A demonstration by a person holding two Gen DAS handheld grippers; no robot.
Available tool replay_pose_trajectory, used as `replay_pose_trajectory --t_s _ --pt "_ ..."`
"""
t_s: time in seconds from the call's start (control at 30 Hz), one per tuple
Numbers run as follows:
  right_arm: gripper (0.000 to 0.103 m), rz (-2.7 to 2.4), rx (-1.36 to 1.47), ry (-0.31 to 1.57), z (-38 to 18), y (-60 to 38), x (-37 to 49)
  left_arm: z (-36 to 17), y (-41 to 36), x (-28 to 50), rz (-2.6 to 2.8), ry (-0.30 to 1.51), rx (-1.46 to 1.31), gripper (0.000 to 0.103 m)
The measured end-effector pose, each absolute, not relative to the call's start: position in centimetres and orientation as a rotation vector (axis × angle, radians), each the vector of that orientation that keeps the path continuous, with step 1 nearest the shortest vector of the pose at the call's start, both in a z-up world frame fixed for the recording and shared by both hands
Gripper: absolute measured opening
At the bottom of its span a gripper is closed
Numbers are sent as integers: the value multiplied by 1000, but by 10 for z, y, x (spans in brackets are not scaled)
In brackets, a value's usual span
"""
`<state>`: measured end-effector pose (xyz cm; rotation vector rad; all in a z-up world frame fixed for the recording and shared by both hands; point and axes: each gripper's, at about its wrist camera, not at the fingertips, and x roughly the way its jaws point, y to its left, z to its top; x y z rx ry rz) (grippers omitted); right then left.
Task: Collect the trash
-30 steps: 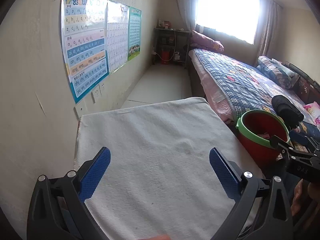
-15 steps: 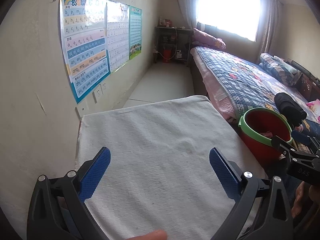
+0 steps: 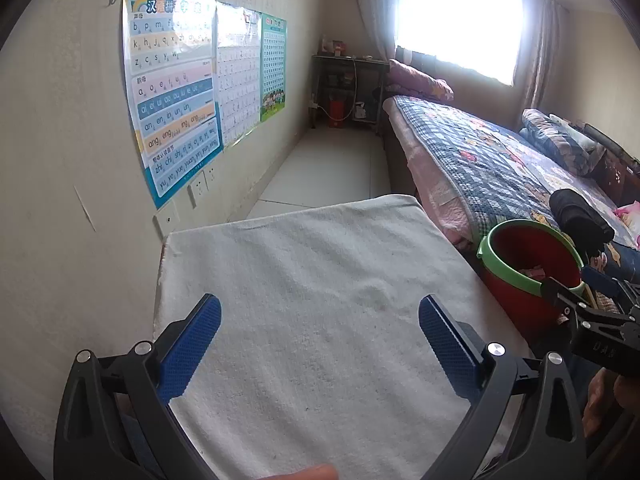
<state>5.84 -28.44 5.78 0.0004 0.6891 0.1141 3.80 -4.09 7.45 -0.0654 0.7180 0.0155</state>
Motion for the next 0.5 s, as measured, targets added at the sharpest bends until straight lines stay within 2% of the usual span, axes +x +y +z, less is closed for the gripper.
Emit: replay_pose_trajectory --t_s 0.5 --pt "98 124 -4 688 59 -283 56 80 -33 34 38 700 -97 95"
